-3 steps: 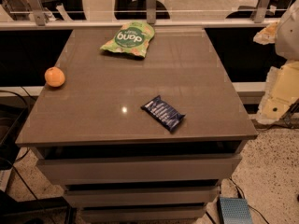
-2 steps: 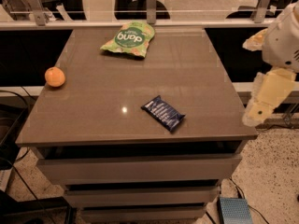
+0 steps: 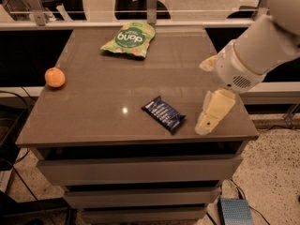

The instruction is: Move rxbar blueberry near green rice chip bag

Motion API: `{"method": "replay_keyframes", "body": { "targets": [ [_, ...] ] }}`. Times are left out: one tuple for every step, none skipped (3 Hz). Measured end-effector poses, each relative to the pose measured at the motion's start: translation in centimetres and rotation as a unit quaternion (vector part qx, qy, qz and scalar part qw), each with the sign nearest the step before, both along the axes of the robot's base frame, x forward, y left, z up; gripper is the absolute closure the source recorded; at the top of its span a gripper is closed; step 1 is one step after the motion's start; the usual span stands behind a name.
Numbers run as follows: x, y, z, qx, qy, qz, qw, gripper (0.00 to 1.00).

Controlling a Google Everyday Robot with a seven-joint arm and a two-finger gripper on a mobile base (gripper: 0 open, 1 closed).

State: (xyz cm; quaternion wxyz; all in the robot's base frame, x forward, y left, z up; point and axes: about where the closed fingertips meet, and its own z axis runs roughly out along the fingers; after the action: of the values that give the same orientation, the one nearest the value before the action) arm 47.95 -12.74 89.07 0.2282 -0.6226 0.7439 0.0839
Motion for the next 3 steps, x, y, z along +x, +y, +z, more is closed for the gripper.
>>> {"method": "replay_keyframes", "body": {
  "targets": [
    [1.4,2.6,-2.8,0.026,0.007,0.002,0.9996,0.00],
    [2.4,4.2,-5.3,0.044,0.021,-0.002,0.9988,0.00],
    [2.9,5.5,-6.9,0.059,0.035,-0.010,0.9976,0.18]
  ]
}}
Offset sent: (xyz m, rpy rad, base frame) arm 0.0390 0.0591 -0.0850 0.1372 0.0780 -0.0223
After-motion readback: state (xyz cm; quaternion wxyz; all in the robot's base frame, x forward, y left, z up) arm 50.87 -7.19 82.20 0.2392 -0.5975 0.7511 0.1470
